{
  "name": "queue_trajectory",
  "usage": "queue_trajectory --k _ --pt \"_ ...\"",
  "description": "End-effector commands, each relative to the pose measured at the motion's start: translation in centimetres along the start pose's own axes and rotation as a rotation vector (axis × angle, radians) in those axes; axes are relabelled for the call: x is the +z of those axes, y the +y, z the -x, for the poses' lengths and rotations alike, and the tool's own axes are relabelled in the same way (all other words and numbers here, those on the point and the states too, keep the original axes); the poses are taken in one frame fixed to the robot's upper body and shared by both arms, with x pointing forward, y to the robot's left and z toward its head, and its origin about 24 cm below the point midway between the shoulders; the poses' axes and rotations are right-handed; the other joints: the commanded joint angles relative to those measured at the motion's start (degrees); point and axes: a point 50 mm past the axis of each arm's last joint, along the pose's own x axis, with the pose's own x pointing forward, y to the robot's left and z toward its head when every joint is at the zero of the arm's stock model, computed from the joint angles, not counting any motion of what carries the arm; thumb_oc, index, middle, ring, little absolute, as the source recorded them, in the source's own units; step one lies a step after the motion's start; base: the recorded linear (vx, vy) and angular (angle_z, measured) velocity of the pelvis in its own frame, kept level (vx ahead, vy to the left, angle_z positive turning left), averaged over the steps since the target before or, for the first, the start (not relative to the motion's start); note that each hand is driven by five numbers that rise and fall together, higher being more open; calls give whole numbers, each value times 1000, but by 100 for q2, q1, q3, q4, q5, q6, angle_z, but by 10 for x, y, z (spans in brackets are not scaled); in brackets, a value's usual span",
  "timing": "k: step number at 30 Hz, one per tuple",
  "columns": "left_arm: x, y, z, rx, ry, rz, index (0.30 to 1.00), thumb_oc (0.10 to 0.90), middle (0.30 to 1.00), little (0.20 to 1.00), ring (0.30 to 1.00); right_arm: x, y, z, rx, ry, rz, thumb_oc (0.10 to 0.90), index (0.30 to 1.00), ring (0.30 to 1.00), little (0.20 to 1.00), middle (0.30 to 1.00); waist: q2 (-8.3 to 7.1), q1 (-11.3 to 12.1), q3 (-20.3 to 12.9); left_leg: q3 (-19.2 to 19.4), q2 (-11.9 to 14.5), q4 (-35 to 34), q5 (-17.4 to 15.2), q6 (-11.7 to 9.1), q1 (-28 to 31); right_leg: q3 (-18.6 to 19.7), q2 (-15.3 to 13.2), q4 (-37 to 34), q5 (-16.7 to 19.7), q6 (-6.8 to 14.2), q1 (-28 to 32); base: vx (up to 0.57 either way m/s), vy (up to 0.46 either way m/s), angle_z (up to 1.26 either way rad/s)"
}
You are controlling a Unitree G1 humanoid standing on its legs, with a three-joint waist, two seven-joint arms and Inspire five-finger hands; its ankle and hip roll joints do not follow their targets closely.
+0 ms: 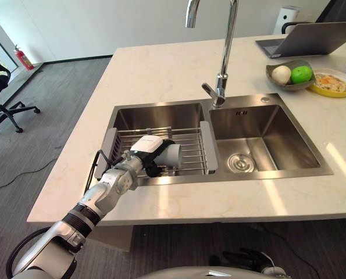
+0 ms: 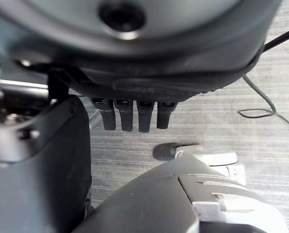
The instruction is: Place the dishes in the dishwasher.
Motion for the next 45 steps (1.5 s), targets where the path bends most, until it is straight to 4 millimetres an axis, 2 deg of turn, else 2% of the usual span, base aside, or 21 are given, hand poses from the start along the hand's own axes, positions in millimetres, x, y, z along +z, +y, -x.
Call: queue_trajectory --k 1,9,10,13,15,16,17,19,21,22,23,24,26,29,32,37,40,41,42,45 --pt "6 30 -13 68 -58 -56 300 400 300 300 300 -36 -4 6 5 148 116 800 900 900 900 900 -291 -94 -89 -243 -204 24 -97 -85 142 -163 -123 190 -336 386 225 0 0 0" --pt "-1 37 -6 126 -65 -45 300 400 300 300 300 -37 -5 6 -1 141 124 800 900 900 900 900 -326 -62 -103 -249 -205 24 -91 -90 137 -179 -117 185 -333 400 230 0 0 0" --pt "-3 45 -1 186 -66 -4 300 400 300 300 300 -38 -5 7 -4 139 126 800 900 900 900 900 -341 -31 -105 -261 -203 24 -83 -98 128 -192 -118 185 -330 404 234 0 0 0" --pt "-9 50 4 274 -41 94 300 400 300 300 300 -40 -3 7 -4 142 126 800 900 900 900 900 -363 -13 -110 -280 -205 24 -75 -101 127 -210 -120 184 -326 400 237 0 0 0" --pt "-17 55 12 404 -5 252 300 400 300 300 300 -44 0 8 -5 151 116 800 900 900 900 900 -416 41 -114 -304 -189 24 -66 -108 113 -241 -128 174 -323 394 241 0 0 0" --pt "-19 58 18 515 7 416 300 400 300 300 300 -45 3 8 -6 155 112 800 900 900 900 900 -456 71 -116 -320 -184 24 -59 -108 102 -252 -127 171 -322 383 249 0 0 0" --pt "-20 57 18 515 8 417 300 400 300 300 300 -45 2 8 -7 155 113 800 900 900 900 900 -453 65 -117 -321 -183 24 -59 -108 104 -253 -127 171 -323 383 250 0 0 0" --pt "-13 67 25 621 -50 560 300 400 300 300 300 -46 3 8 -12 157 107 800 900 900 900 900 -491 91 -108 -339 -178 24 -52 -109 89 -271 -126 168 -313 374 249 0 0 0" --pt "-12 67 28 655 -63 619 300 400 300 300 300 -47 3 8 -17 159 103 800 900 900 900 900 -512 101 -111 -342 -176 24 -51 -110 85 -272 -127 161 -310 372 252 1 -3 2" --pt "-8 73 37 768 -108 764 300 400 300 300 300 -51 4 9 -27 166 97 800 900 900 900 900 -547 131 -113 -355 -173 24 -52 -109 75 -281 -131 156 -306 368 252 2 -5 3" --pt "-8 73 37 768 -108 764 300 400 300 300 300 -51 4 9 -27 166 97 800 900 900 900 900 -547 131 -113 -355 -173 24 -52 -109 75 -281 -131 156 -306 368 252 0 0 0" --pt "-2 79 43 879 -158 903 300 400 300 300 300 -54 5 10 -43 174 87 800 900 900 900 900 -580 163 -109 -381 -176 24 -53 -109 62 -288 -137 153 -299 364 253 0 0 0" --pt "0 89 55 1012 -199 980 300 400 300 300 300 -57 5 11 -61 182 78 800 900 900 900 900 -609 198 -109 -402 -172 24 -52 -115 53 -305 -146 144 -298 365 261 -3 -1 2" --pt "0 103 69 1154 -232 997 300 400 300 300 300 -59 3 12 -87 185 63 800 900 900 900 900 -639 252 -113 -421 -171 24 -55 -120 39 -335 -150 131 -300 361 272 -1 0 6" --pt "-9 114 90 1281 -204 900 300 400 300 300 300 -59 2 12 -102 181 56 800 900 900 900 900 -647 320 -125 -448 -187 24 -63 -119 30 -344 -152 118 -297 366 281 3 3 6" --pt "-24 116 110 1372 -107 755 300 400 300 300 300 -61 6 12 -80 179 82 800 900 900 900 900 -643 439 -144 -513 -207 24 -56 -113 18 -376 -149 106 -309 351 302 -3 -3 4" --pt "-38 119 135 1416 0 527 300 400 300 300 300 -54 8 10 -59 154 129 800 900 900 900 900 -604 658 -124 -629 -220 24 -21 -111 28 -408 -132 110 -340 335 318 -3 -14 6" --pt "-39 119 135 1417 2 524 300 400 300 300 300 -55 9 10 -57 154 131 800 900 900 900 900 -611 649 -125 -629 -220 24 -22 -112 31 -408 -132 111 -342 334 321 -20 -7 4" --pt "-40 118 141 1419 14 489 300 400 300 300 300 -52 10 10 -45 147 160 800 900 900 900 900 -612 734 -99 -671 -216 47 17 -118 14 -428 -128 115 -355 323 328 -31 -22 6" --pt "-44 113 155 1442 40 482 300 400 300 300 300 -36 10 5 -29 99 289 800 900 900 900 900 -677 1091 133 -970 -228 677 55 -183 -453 -597 -194 114 -347 275 317 -113 -57 16"
